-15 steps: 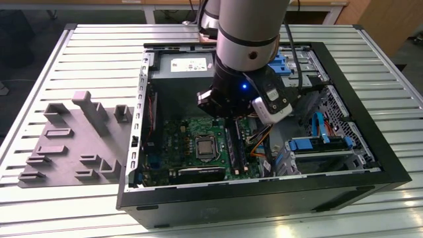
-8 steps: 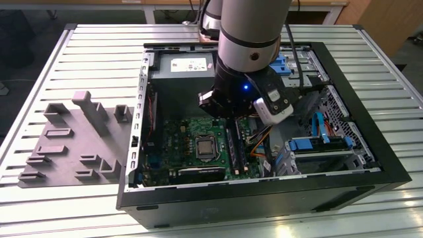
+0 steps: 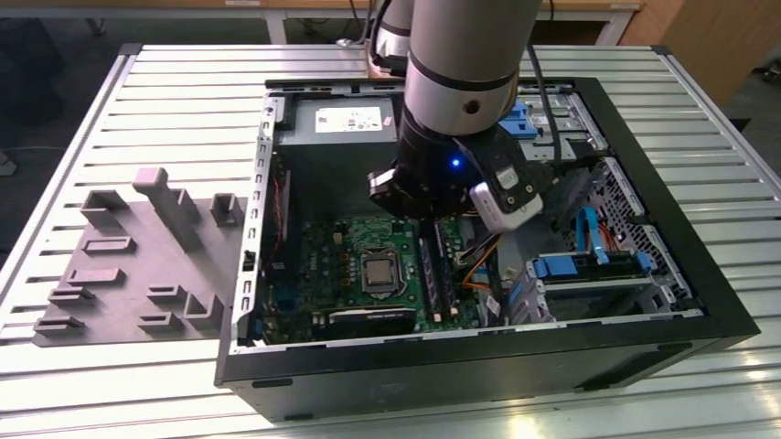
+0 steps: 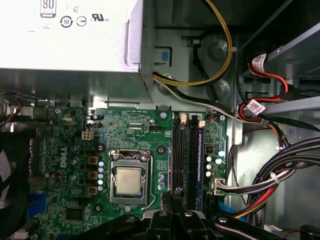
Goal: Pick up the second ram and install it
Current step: 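Insert the second ram into the second slot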
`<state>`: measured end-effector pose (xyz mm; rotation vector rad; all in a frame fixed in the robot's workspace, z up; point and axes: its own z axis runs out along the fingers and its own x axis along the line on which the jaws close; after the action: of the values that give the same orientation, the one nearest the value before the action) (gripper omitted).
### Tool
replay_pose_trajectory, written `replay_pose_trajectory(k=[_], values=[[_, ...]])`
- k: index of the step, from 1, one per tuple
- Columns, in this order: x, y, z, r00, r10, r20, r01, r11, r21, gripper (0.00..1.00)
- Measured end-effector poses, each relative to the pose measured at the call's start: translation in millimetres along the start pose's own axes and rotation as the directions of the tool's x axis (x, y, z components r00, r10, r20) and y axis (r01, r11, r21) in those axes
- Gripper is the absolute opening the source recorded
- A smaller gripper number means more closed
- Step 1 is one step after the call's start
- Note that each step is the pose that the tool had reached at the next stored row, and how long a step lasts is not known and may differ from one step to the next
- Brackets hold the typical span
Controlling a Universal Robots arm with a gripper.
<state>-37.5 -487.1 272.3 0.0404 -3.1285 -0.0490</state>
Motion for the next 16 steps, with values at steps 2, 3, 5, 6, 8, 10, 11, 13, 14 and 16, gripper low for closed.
replay_pose_trajectory(k=[2, 3, 5, 6, 8, 10, 11, 13, 14, 16], values=[[-0.2, 0.0, 0.6, 1.0, 0.0, 0.0, 0.0, 1.0, 0.0, 0.11], [-0.3, 0.0, 1.0, 1.0, 0.0, 0.0, 0.0, 1.0, 0.0, 0.11], [-0.5, -0.1, 1.9, 1.0, 0.0, 0.0, 0.0, 1.0, 0.0, 0.11], [-0.6, -0.1, 2.3, 1.0, 0.0, 0.0, 0.0, 1.0, 0.0, 0.11], [-0.6, -0.1, 3.3, 1.0, 0.0, 0.0, 0.0, 1.0, -0.0001, 0.11], [-0.7, -0.1, 4.3, 1.0, 0.0, 0.0, 0.0, 1.0, 0.0, 0.11], [-0.7, -0.2, 4.8, 1.0, 0.0, -0.0001, 0.0, 1.0, 0.0001, 0.11], [-0.8, -0.2, 5.6, 1.0, 0.0, -0.0001, 0.0, 1.0, 0.0002, 0.11], [-0.8, -0.2, 5.8, 1.0, 0.0, -0.0001, 0.0, 1.0, 0.0003, 0.11], [-1.0, -0.2, 6.3, 1.0, 0.0, -0.0001, 0.0, 1.0, 0.0001, 0.11]])
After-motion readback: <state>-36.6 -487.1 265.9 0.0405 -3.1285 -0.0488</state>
